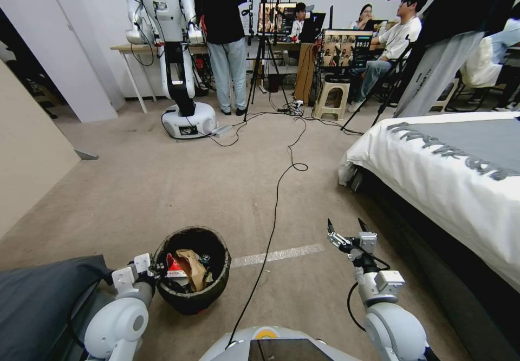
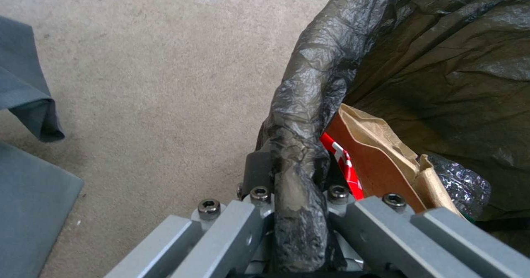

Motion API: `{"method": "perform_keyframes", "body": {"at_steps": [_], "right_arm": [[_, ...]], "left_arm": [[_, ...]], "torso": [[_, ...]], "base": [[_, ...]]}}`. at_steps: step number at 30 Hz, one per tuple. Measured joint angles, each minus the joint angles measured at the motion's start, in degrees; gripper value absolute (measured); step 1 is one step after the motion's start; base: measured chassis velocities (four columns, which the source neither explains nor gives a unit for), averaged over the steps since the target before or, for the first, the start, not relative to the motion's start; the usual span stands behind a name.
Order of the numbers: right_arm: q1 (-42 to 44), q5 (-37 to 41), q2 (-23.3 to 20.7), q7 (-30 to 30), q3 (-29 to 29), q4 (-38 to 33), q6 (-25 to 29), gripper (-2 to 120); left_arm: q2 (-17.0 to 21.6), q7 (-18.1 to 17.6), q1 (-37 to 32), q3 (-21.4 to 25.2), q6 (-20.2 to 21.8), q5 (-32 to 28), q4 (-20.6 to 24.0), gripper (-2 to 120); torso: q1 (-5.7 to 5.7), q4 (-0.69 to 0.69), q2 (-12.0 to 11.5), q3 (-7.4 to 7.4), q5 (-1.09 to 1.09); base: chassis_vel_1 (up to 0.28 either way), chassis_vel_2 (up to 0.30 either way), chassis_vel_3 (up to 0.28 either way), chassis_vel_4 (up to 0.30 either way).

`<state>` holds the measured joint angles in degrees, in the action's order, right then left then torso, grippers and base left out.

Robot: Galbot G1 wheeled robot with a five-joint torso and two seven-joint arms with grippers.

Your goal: Pick up the trash bin, then pick up the garbage from the floor and place it into the trash bin.

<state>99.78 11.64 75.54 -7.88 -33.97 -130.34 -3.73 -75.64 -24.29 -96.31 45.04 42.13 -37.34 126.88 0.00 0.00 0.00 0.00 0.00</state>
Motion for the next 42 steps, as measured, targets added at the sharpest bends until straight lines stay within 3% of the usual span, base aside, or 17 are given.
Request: {"method": "perform_keyframes", "body": {"at_steps": [42], "right_arm": [[0.1,0.1,0.1,-0.2,0.1,-0.1,-0.1,100]], "left_arm": [[-0.7,0.8,1.0,-0.6,-0.1,0.3,-4.1,1]], "torso": [[0.00,0.01,0.0,-0.01,0.02]], "base": [[0.000,0.000,0.000,0.000]]}}
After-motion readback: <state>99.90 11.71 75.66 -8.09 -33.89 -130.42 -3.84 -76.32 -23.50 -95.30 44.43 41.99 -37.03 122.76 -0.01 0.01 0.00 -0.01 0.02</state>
